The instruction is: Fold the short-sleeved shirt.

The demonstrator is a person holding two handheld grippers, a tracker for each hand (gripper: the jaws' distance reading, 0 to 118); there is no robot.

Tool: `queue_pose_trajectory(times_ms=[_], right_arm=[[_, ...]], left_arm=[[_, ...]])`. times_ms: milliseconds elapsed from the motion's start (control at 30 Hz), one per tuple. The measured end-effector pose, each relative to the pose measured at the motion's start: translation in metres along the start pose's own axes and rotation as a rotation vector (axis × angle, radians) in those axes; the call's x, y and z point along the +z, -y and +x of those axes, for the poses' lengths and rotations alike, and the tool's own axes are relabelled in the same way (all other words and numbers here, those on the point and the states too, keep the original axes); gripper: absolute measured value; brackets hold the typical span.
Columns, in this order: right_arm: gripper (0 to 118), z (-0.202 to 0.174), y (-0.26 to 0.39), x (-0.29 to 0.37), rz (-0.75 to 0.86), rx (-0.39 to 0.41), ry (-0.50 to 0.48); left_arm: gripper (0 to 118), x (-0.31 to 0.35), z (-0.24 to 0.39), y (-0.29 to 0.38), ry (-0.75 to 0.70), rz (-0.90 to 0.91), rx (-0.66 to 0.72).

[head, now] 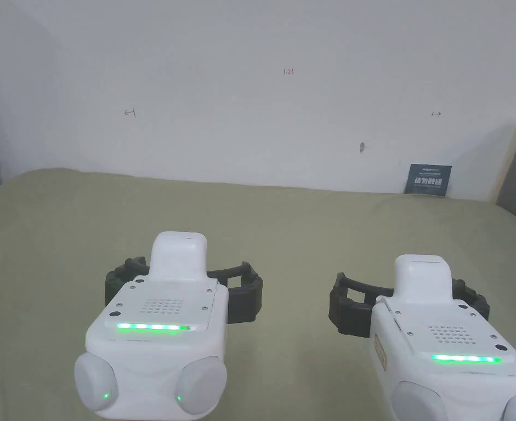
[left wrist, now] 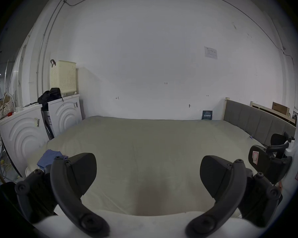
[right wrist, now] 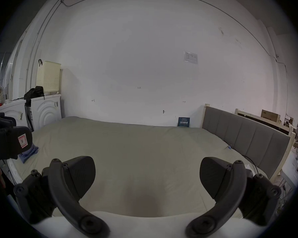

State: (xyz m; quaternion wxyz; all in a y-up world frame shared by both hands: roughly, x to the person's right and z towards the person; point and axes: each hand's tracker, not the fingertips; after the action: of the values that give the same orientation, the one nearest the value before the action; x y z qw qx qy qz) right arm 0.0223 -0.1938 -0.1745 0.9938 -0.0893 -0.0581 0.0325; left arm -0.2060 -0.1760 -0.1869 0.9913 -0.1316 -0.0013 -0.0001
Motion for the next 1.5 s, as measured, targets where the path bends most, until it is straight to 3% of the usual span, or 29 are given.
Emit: queue_pose_trajectory(times_ms=[1500], right_arm=[[118, 0.0031, 0.0003, -0.0047, -0.037, -0.025, 0.002]], left_arm=[[118, -0.0021, -0.0021, 0.009, 0.015, -0.049, 0.02]])
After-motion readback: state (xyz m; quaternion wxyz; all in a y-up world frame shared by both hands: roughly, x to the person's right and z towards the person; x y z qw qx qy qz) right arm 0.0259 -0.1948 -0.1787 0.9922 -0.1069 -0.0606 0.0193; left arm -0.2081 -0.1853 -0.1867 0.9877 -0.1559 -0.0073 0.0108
